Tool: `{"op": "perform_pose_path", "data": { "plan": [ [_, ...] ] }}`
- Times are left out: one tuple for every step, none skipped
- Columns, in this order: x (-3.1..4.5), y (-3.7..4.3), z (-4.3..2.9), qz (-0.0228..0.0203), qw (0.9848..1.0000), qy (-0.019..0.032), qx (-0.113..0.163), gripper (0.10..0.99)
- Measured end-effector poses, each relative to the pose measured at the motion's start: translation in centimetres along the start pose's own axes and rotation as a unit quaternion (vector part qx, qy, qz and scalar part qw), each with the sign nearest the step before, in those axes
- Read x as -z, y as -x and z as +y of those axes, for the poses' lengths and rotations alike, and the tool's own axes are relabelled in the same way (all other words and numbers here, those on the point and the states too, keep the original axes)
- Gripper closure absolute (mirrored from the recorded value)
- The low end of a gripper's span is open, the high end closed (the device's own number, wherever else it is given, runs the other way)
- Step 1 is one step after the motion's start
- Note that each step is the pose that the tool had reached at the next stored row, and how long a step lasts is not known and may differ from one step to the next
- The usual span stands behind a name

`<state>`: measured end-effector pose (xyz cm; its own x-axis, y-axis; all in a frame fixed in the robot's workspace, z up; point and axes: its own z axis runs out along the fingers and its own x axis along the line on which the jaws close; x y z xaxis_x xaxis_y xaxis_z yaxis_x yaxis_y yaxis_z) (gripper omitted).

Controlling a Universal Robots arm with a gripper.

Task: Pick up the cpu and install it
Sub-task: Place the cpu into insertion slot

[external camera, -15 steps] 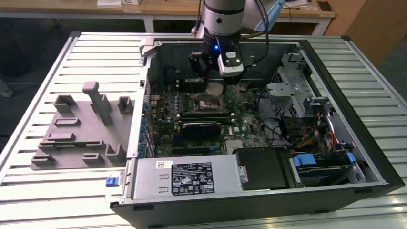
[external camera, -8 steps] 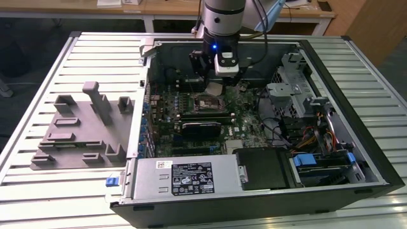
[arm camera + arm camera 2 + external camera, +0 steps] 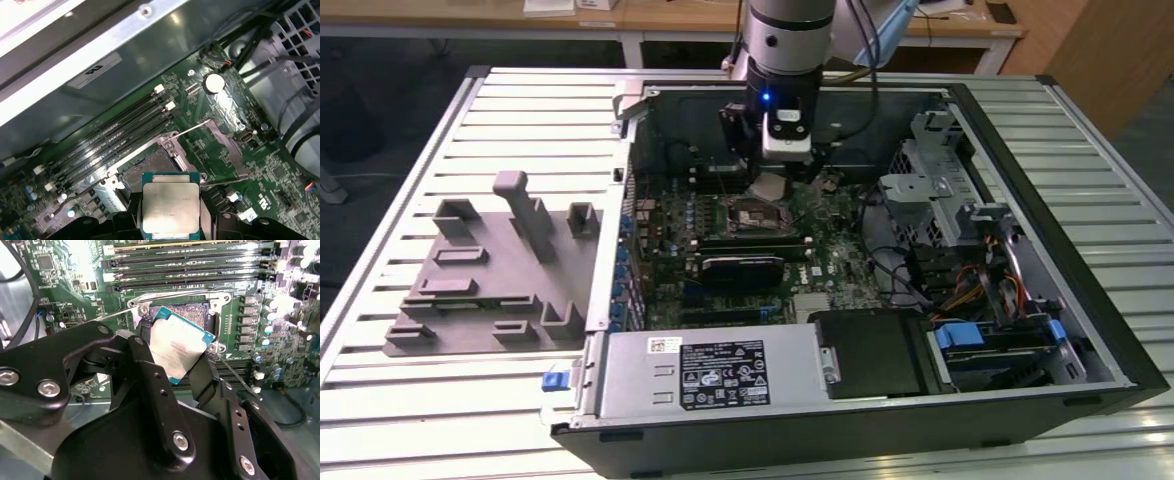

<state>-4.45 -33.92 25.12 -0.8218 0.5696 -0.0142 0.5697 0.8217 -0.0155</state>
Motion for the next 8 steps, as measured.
{"op": "perform_pose_path", "data": {
  "plan": [
    [0.0,0.0,0.0,0.0001,1.0,-0.0001,-0.006,0.545],
    [0.0,0.0,0.0,0.0002,0.9999,-0.0002,-0.013,0.545],
    [-0.01,0.0,0.0,0.0003,0.9998,-0.0002,-0.019,0.545],
    [-0.01,0.0,0.0,0.0004,0.9997,-0.0003,-0.026,0.545],
    [-0.01,0.0,0.0,0.0005,0.9995,-0.0004,-0.032,0.545],
    [-0.01,0.0,0.0,0.0006,0.9992,-0.0005,-0.039,0.545],
    [-0.01,0.0,0.0,0.0007,0.999,-0.0006,-0.046,0.545],
    [-0.02,0.0,0.0,0.0008,0.9986,-0.0007,-0.052,0.545]
  ]
}}
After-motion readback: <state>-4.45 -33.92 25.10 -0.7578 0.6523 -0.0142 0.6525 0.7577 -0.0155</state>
